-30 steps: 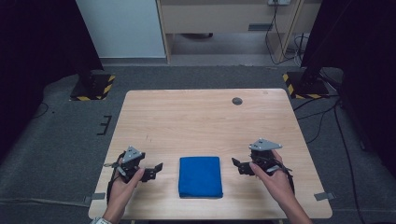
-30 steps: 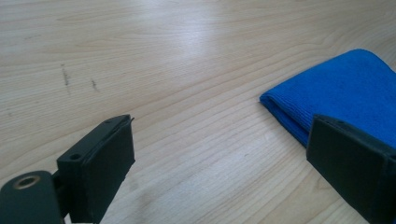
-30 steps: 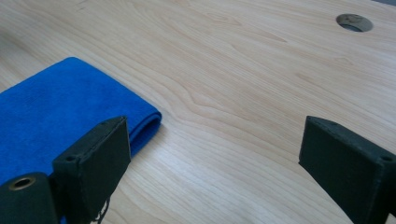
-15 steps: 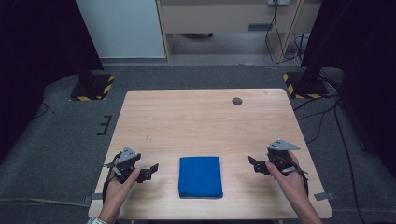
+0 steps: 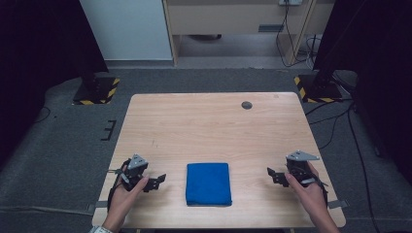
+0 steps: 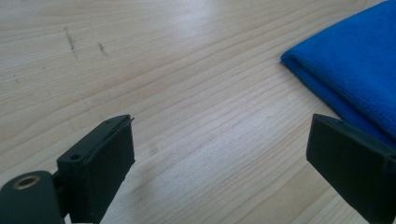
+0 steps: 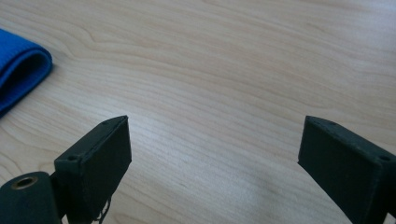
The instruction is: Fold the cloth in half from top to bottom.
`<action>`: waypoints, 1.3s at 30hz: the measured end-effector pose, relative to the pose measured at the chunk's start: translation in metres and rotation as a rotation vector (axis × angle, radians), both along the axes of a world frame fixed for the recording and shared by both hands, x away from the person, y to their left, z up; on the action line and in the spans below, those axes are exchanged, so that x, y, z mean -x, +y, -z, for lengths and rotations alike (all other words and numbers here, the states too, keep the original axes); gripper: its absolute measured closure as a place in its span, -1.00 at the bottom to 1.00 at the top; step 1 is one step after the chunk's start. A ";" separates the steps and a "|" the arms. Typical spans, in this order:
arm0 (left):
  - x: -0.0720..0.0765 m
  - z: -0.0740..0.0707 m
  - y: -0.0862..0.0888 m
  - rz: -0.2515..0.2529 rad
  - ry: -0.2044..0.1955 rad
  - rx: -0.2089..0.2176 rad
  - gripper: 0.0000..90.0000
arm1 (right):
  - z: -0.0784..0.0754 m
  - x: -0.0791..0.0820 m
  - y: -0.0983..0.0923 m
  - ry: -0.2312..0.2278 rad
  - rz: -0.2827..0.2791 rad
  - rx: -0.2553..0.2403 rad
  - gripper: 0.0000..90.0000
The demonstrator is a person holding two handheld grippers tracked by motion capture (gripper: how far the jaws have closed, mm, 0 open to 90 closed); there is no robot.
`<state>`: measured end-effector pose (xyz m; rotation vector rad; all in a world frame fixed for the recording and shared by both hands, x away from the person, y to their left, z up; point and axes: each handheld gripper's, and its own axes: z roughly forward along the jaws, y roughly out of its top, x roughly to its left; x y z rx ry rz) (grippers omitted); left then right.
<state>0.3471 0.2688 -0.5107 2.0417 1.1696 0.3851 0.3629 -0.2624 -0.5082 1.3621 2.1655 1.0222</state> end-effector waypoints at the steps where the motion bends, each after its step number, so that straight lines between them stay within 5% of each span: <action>1: 0.000 0.000 0.000 0.000 0.000 0.000 -0.84 | 0.000 0.000 0.000 0.000 0.000 0.000 -0.78; 12: -0.019 -0.002 -0.008 0.017 0.017 -0.059 -0.84 | 0.015 -0.018 -0.007 0.066 0.028 -0.033 -0.78; 24: -0.052 0.006 -0.011 -0.022 0.026 -0.054 -0.84 | 0.018 -0.051 -0.024 0.049 0.116 -0.089 -0.77; 31: -0.065 0.014 -0.013 -0.043 0.036 -0.052 -0.84 | 0.023 -0.066 -0.022 0.055 0.152 -0.084 -0.77; 39: -0.068 0.022 -0.019 -0.030 0.014 -0.129 -0.87 | 0.028 -0.073 -0.011 0.041 0.174 -0.051 -0.78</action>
